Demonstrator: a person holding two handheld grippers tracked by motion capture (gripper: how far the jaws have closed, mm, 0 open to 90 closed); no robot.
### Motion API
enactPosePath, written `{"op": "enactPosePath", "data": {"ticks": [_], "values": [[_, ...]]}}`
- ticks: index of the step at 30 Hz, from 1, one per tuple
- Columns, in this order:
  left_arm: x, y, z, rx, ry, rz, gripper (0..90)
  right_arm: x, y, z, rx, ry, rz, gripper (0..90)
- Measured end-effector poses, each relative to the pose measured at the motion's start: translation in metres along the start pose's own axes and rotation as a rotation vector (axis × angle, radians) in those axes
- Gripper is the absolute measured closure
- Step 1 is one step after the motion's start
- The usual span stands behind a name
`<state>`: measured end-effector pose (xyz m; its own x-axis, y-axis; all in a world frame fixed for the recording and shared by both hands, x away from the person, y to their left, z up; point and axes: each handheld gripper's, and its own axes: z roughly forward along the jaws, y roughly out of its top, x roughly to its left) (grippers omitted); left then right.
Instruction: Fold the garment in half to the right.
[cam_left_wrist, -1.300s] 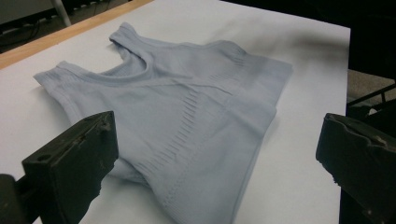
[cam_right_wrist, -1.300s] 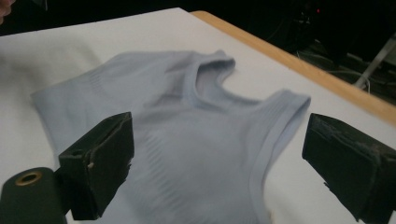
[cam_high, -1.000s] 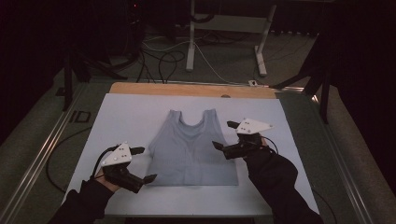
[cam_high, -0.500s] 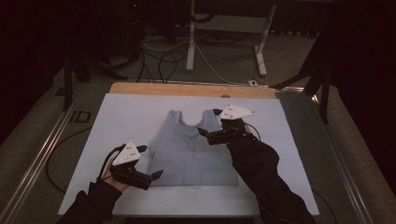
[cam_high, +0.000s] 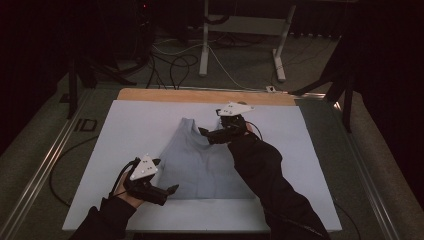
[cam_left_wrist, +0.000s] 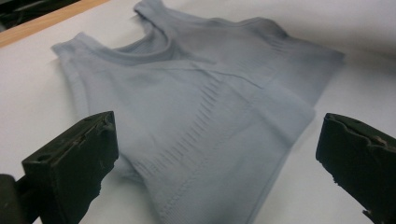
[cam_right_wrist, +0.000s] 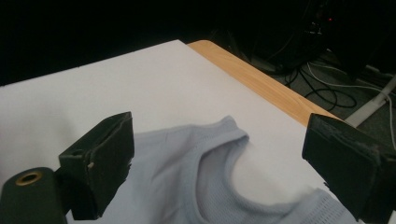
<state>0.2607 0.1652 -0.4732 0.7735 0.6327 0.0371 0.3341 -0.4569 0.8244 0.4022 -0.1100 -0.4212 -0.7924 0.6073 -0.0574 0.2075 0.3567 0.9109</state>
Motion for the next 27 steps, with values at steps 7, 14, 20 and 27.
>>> {"op": "enactPosePath", "data": {"ticks": [7,14,20,27], "values": [[-0.003,-0.002,0.009,0.019,0.041,-0.025,0.4,-0.001,0.007,0.019,0.015,-0.012,0.010,9.7],[-0.003,-0.013,0.020,0.038,0.057,-0.060,0.3,-0.001,0.010,0.036,0.044,0.017,0.027,9.6],[0.001,-0.022,0.023,0.080,0.061,-0.089,0.4,-0.002,0.012,0.054,0.075,0.026,0.034,9.6],[0.004,-0.027,0.023,0.128,0.074,-0.119,0.5,-0.002,0.011,0.072,0.104,0.027,0.033,9.6]]}}
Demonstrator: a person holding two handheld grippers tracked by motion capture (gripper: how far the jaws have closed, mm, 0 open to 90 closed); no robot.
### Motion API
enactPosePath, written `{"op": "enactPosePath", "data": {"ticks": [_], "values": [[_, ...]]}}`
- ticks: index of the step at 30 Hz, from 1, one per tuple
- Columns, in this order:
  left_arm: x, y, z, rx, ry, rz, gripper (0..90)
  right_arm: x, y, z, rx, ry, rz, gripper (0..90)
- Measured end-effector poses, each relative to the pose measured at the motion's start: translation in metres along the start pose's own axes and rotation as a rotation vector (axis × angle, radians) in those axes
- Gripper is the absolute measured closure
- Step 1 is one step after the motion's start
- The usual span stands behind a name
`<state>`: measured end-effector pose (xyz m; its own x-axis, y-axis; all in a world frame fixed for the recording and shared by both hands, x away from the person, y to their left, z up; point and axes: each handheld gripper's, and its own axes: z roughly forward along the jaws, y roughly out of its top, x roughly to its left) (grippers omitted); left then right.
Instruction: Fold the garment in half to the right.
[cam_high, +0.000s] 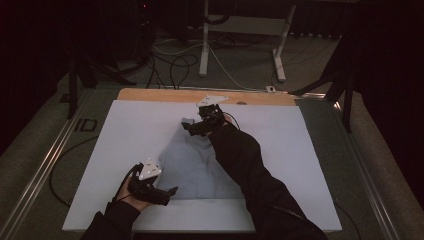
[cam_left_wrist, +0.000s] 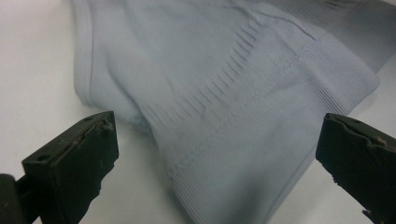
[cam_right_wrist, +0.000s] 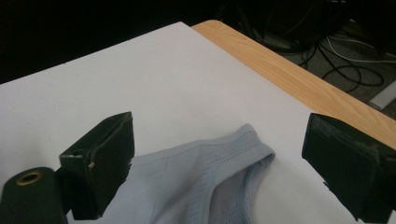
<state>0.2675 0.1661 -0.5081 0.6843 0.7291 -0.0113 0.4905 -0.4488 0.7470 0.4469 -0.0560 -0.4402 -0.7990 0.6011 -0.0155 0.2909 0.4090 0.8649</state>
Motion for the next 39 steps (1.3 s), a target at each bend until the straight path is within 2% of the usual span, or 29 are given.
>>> {"op": "enactPosePath", "data": {"ticks": [2,4,5,9,13,17,21,25,27,28,29,32,34,36,37,39], "values": [[0.001,-0.002,0.000,0.021,0.003,-0.002,0.6,0.001,-0.001,0.009,0.011,0.014,0.008,9.6],[0.001,-0.004,0.001,0.037,0.002,0.002,0.6,0.003,-0.001,0.016,0.021,0.008,0.008,9.6],[0.000,-0.008,0.002,0.066,0.004,0.007,0.6,0.003,-0.002,0.019,0.028,0.009,0.014,9.6],[0.001,-0.013,0.005,0.120,-0.014,0.020,1.4,0.002,-0.003,0.030,0.040,0.011,0.035,9.6],[0.000,-0.015,0.008,0.143,-0.025,0.030,6.4,0.000,-0.003,0.039,0.055,0.007,0.047,9.6],[0.000,-0.018,0.011,0.160,-0.016,0.041,16.4,-0.001,-0.004,0.046,0.078,-0.004,0.041,10.1],[-0.002,-0.019,0.012,0.168,-0.044,0.052,25.7,-0.003,-0.004,0.051,0.094,-0.015,0.048,13.5],[-0.003,-0.018,0.012,0.168,-0.050,0.059,36.8,-0.004,-0.003,0.057,0.110,-0.016,0.047,13.8],[-0.005,-0.016,0.011,0.168,-0.065,0.073,45.9,-0.004,-0.003,0.059,0.117,-0.013,0.058,14.4],[-0.007,-0.016,0.011,0.168,-0.085,0.087,49.4,-0.004,-0.002,0.061,0.123,-0.017,0.062,15.3],[-0.007,-0.016,0.011,0.168,-0.085,0.087,53.7,-0.004,-0.001,0.062,0.135,-0.021,0.070,15.3],[-0.007,-0.014,0.012,0.165,-0.104,0.085,58.6,-0.005,0.000,0.064,0.140,-0.015,0.084,19.0],[-0.009,-0.013,0.013,0.163,-0.110,0.089,68.5,-0.007,0.003,0.069,0.160,-0.019,0.108,20.5],[-0.010,-0.011,0.013,0.163,-0.111,0.095,71.3,-0.007,0.004,0.071,0.170,-0.018,0.116,21.1],[-0.011,-0.010,0.014,0.158,-0.108,0.097,77.9,-0.010,0.004,0.076,0.193,-0.026,0.138,21.9],[-0.011,-0.009,0.014,0.155,-0.110,0.097,82.4,-0.013,0.004,0.081,0.210,-0.029,0.150,22.7]]}}
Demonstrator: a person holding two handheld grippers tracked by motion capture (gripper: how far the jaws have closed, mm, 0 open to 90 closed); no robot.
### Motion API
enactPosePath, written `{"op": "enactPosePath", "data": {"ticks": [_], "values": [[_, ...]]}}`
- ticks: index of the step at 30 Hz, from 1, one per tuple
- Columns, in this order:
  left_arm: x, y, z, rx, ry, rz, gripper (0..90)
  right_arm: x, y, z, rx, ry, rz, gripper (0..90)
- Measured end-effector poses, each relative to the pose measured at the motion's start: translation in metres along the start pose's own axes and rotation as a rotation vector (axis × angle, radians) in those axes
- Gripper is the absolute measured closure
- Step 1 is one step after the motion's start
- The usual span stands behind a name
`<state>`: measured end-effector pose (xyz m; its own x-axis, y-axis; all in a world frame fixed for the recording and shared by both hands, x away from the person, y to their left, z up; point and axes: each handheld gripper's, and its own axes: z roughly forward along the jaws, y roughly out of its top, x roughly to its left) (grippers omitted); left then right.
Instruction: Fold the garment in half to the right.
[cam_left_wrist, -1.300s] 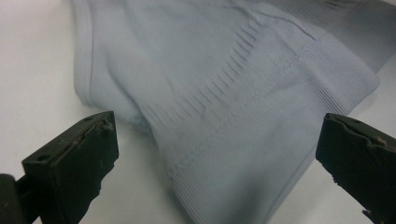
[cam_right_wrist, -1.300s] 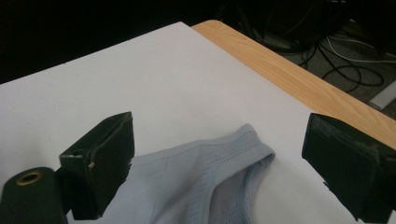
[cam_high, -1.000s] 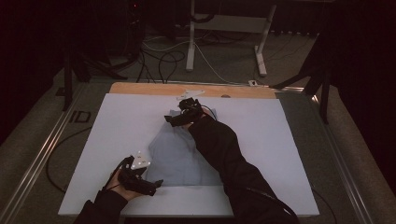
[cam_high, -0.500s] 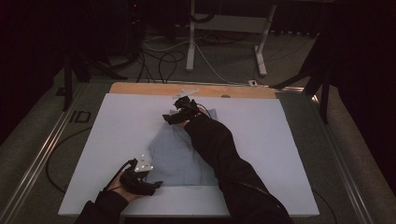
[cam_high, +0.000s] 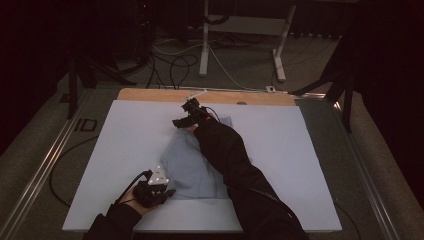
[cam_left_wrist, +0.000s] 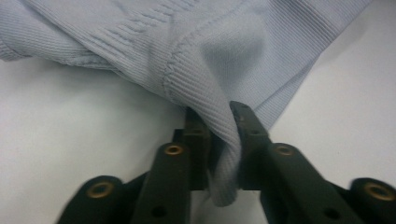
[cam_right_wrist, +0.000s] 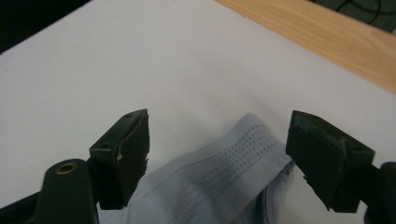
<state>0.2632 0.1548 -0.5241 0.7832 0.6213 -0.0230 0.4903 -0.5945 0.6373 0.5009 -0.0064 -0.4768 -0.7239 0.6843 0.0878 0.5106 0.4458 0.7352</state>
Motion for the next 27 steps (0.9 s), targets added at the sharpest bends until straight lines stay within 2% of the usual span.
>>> {"op": "enactPosePath", "data": {"ticks": [5,10,13,14,16,19,21,22,24,27], "values": [[0.001,0.000,0.000,-0.001,-0.003,-0.002,85.6,-0.006,0.005,0.012,0.046,-0.052,0.057,25.6],[0.000,0.001,0.000,-0.009,-0.004,0.002,86.0,-0.006,0.010,0.023,0.072,-0.101,0.084,32.7],[0.000,0.001,0.000,-0.015,-0.003,0.009,86.2,-0.005,0.012,0.029,0.088,-0.117,0.074,35.0],[0.000,0.002,0.000,-0.017,0.000,0.011,86.2,-0.004,0.013,0.034,0.109,-0.128,0.082,40.7],[-0.002,0.002,-0.001,-0.031,0.013,0.025,86.2,-0.004,0.012,0.040,0.128,-0.148,0.070,43.6],[-0.002,0.002,-0.001,-0.035,0.011,0.030,86.2,-0.006,0.010,0.048,0.142,-0.150,0.078,47.3],[-0.002,0.002,-0.001,-0.037,0.011,0.033,86.2,-0.007,0.008,0.053,0.150,-0.130,0.076,49.4],[-0.002,0.002,0.000,-0.038,0.012,0.038,86.2,-0.007,0.007,0.054,0.159,-0.138,0.054,51.9],[-0.002,0.003,-0.001,-0.045,0.010,0.033,86.2,-0.006,0.007,0.057,0.168,-0.141,0.043,55.3],[-0.003,0.003,-0.001,-0.051,0.014,0.042,86.3,-0.004,0.006,0.060,0.189,-0.171,0.021,59.5]]}}
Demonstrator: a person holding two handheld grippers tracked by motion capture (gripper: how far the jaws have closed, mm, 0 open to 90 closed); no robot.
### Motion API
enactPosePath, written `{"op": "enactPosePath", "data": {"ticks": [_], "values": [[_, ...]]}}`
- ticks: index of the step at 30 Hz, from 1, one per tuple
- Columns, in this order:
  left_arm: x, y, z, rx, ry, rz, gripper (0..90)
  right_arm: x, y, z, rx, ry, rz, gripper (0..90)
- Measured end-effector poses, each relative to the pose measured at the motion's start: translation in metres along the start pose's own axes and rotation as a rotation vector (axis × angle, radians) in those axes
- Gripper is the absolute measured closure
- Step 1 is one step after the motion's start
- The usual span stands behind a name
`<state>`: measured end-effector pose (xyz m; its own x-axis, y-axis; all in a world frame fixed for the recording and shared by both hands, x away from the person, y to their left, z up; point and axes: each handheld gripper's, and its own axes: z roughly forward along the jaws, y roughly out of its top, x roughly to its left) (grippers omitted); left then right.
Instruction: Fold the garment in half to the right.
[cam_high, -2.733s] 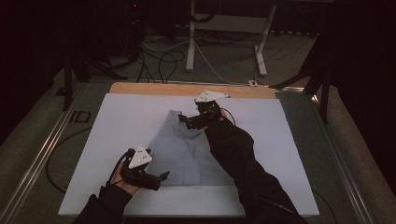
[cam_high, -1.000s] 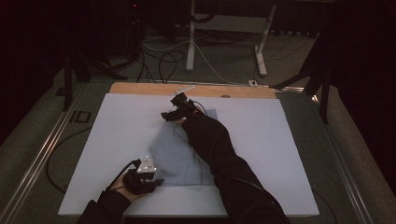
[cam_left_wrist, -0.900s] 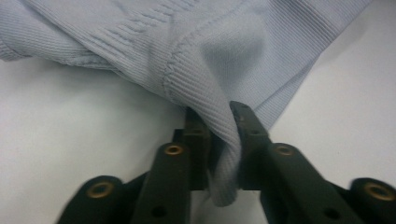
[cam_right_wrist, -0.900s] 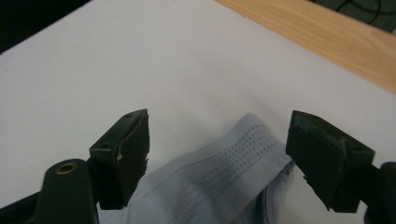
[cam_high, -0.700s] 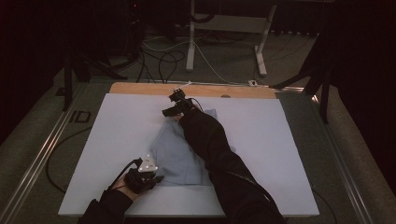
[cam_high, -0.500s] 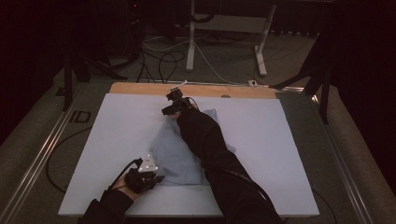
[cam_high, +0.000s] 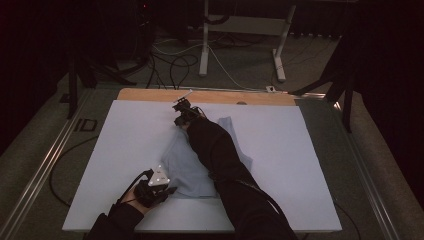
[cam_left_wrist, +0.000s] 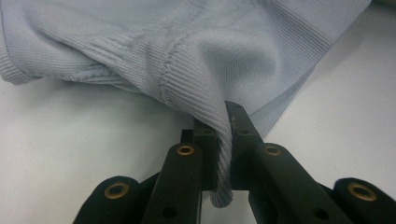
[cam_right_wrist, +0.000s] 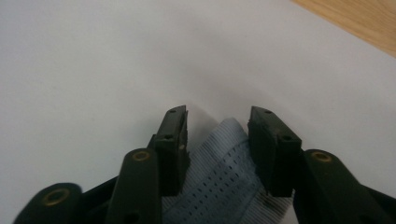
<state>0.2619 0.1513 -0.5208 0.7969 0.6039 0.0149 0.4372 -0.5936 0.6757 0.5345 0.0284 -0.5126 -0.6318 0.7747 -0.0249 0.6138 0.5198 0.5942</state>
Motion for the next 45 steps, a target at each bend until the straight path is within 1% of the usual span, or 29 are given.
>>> {"op": "enactPosePath", "data": {"ticks": [1,2,4,5,8,9,10,11,12,14,15,16,17,22,24,25,28,31,34,36,37,42,43,45], "values": [[0.000,0.000,0.000,0.000,0.000,0.000,86.3,0.000,0.000,0.000,0.000,0.000,0.000,59.5],[0.000,0.000,0.000,-0.003,0.000,-0.004,86.3,0.000,0.000,0.002,0.011,-0.023,-0.022,65.0],[0.000,0.000,0.000,-0.003,-0.001,-0.003,86.3,0.000,-0.001,0.003,0.015,-0.025,-0.030,67.6],[0.000,0.000,0.000,-0.003,-0.001,-0.004,86.3,0.001,-0.001,0.002,0.021,-0.043,-0.044,69.3],[0.000,0.001,0.000,-0.005,0.001,-0.005,86.3,0.003,0.000,0.003,0.027,-0.070,-0.059,74.7],[0.000,0.001,0.000,-0.005,0.001,-0.005,86.5,0.003,0.000,0.003,0.027,-0.070,-0.059,74.7],[0.000,0.001,-0.001,-0.004,0.003,-0.001,86.5,0.004,0.000,0.003,0.027,-0.065,-0.057,77.7],[0.000,0.001,-0.001,-0.003,0.004,0.002,86.6,0.004,0.000,0.002,0.031,-0.073,-0.073,80.3],[0.000,0.001,-0.001,-0.004,0.002,0.001,86.6,0.003,0.000,0.002,0.031,-0.070,-0.079,82.1],[0.000,0.001,-0.001,-0.005,0.002,-0.003,86.6,0.003,0.000,0.000,0.017,-0.059,-0.072,83.9],[-0.001,0.002,-0.002,-0.008,0.003,-0.002,86.7,0.003,0.000,0.000,0.018,-0.050,-0.071,84.3],[-0.001,0.002,-0.002,-0.010,0.003,0.000,86.7,0.003,0.001,-0.002,0.023,-0.054,-0.103,84.5],[-0.001,0.002,-0.002,-0.011,0.002,0.003,86.7,0.004,0.001,-0.003,0.024,-0.056,-0.108,84.5],[-0.002,0.004,-0.004,-0.021,-0.007,0.007,86.8,0.004,0.005,-0.010,0.014,-0.029,-0.117,84.7],[-0.002,0.004,-0.004,-0.020,-0.008,0.011,86.8,0.003,0.006,-0.013,0.014,-0.032,-0.127,84.7],[-0.002,0.005,-0.005,-0.021,-0.009,0.009,86.8,0.003,0.006,-0.014,0.010,-0.026,-0.121,84.7],[-0.003,0.005,-0.005,-0.017,-0.008,0.016,86.8,0.003,0.006,-0.017,0.012,-0.033,-0.137,84.8],[-0.003,0.006,-0.006,-0.023,-0.012,0.015,86.9,0.002,0.007,-0.021,0.005,-0.031,-0.134,84.8],[-0.003,0.007,-0.007,-0.019,-0.011,0.026,86.9,0.002,0.007,-0.025,0.002,-0.022,-0.147,84.8],[-0.003,0.008,-0.008,-0.022,-0.010,0.025,86.9,0.001,0.007,-0.027,-0.004,-0.015,-0.147,84.8],[-0.004,0.008,-0.009,-0.023,-0.008,0.026,86.9,0.000,0.006,-0.028,0.001,-0.020,-0.149,84.8],[-0.007,0.012,-0.011,-0.025,-0.006,0.045,86.9,-0.005,0.006,-0.033,-0.008,-0.004,-0.144,84.8],[-0.007,0.013,-0.011,-0.025,-0.008,0.047,86.9,-0.006,0.006,-0.034,-0.007,-0.006,-0.151,84.8],[-0.008,0.016,-0.011,-0.024,-0.010,0.062,86.9,-0.006,0.007,-0.036,-0.010,0.002,-0.150,84.8]]}}
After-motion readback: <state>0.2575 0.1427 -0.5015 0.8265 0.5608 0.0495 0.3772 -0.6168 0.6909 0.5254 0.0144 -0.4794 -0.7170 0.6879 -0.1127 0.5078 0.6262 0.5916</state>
